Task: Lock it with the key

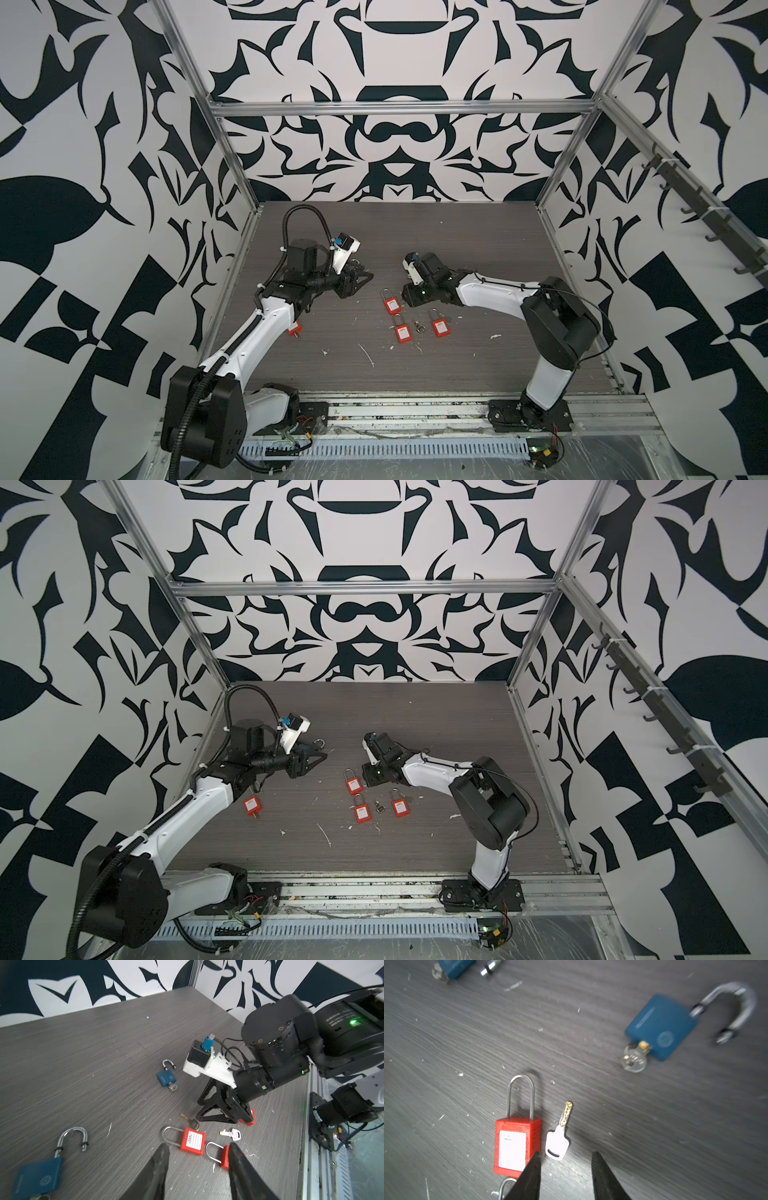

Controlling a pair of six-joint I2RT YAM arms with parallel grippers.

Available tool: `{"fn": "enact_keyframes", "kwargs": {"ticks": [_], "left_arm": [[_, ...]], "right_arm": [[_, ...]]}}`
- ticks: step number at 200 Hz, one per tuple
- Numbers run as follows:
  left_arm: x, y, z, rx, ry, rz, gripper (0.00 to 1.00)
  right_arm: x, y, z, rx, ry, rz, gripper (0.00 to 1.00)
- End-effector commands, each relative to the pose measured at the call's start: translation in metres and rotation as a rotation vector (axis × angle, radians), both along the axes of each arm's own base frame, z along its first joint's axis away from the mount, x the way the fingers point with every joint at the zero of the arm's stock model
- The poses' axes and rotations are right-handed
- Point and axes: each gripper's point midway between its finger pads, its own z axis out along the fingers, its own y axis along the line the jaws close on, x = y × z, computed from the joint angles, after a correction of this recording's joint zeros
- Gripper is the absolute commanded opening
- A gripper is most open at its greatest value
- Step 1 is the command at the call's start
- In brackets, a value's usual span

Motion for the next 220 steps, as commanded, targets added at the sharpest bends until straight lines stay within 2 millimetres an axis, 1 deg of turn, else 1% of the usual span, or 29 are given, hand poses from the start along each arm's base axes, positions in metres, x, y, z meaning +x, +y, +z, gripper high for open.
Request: {"fn": "enact_keyframes", "kwargs": {"ticks": [1, 17, 21, 38, 47, 53, 74, 91, 100, 102, 104, 116, 128, 155, 164, 173, 182, 196, 198, 202, 220], "left_arm": [[-0.002, -0.003, 0.008, -0.046, -0.018, -0.013, 0.49], [-0.004, -0.007, 0.010, -0.063, -0.019, -0.036, 0.48], [-0.004, -0.009, 0.009, -0.063, -0.019, -0.040, 0.48], [-0.002, -0.014, 0.006, -0.062, -0.019, -0.038, 0.48], [-0.001, -0.017, 0.005, -0.068, -0.018, -0.039, 0.48], [0.001, -0.018, 0.005, -0.072, -0.021, -0.033, 0.48], [0.008, -0.023, 0.002, -0.056, -0.042, 0.000, 0.48], [0.012, -0.029, 0.000, -0.044, -0.080, 0.010, 0.48], [0.014, -0.031, 0.006, -0.051, -0.113, 0.017, 0.48], [0.017, -0.032, -0.003, -0.043, -0.093, 0.018, 0.48], [0.018, -0.033, -0.004, -0.042, -0.091, 0.018, 0.48], [0.026, -0.035, -0.002, -0.043, -0.106, 0.030, 0.48], [0.033, -0.036, 0.000, -0.038, -0.133, 0.038, 0.48], [0.047, -0.036, 0.002, -0.018, -0.207, 0.058, 0.48], [0.049, -0.035, 0.004, -0.008, -0.214, 0.061, 0.49], [0.050, -0.035, 0.007, -0.003, -0.231, 0.061, 0.49], [0.051, -0.035, 0.006, 0.005, -0.243, 0.061, 0.50], [0.054, -0.033, 0.005, 0.016, -0.268, 0.075, 0.52], [0.054, -0.033, 0.004, 0.018, -0.273, 0.075, 0.52], [0.055, -0.032, 0.004, 0.021, -0.282, 0.078, 0.53], [0.057, -0.031, -0.002, 0.040, -0.295, 0.084, 0.54]], "right_arm": [[0.015, -0.021, 0.030, -0.073, -0.116, -0.085, 0.44], [0.023, -0.039, 0.041, -0.124, -0.159, -0.173, 0.44], [0.027, -0.048, 0.044, -0.154, -0.184, -0.213, 0.44], [0.034, -0.069, 0.051, -0.211, -0.220, -0.321, 0.45], [0.038, -0.085, 0.054, -0.244, -0.215, -0.410, 0.50], [0.040, -0.088, 0.054, -0.241, -0.199, -0.430, 0.51], [0.048, -0.092, 0.050, -0.202, -0.168, -0.472, 0.53], [0.057, -0.088, 0.050, -0.167, -0.163, -0.504, 0.53], [0.062, -0.083, 0.050, -0.163, -0.158, -0.503, 0.53], [0.064, -0.082, 0.051, -0.160, -0.157, -0.503, 0.53], [0.064, -0.081, 0.050, -0.161, -0.154, -0.503, 0.53], [0.071, -0.075, 0.050, -0.140, -0.144, -0.522, 0.53], [0.079, -0.064, 0.047, -0.102, -0.135, -0.521, 0.53], [0.097, -0.046, 0.033, -0.073, -0.090, -0.548, 0.53], [0.102, -0.042, 0.030, -0.084, -0.083, -0.549, 0.54], [0.107, -0.039, 0.023, -0.097, -0.069, -0.549, 0.54], [0.112, -0.032, 0.018, -0.084, -0.058, -0.551, 0.54], [0.118, -0.030, 0.008, -0.092, -0.050, -0.561, 0.54], [0.119, -0.029, 0.010, -0.087, -0.054, -0.562, 0.54], [0.120, -0.028, 0.005, -0.091, -0.049, -0.564, 0.54], [0.124, -0.026, -0.003, -0.085, -0.038, -0.588, 0.54]]}}
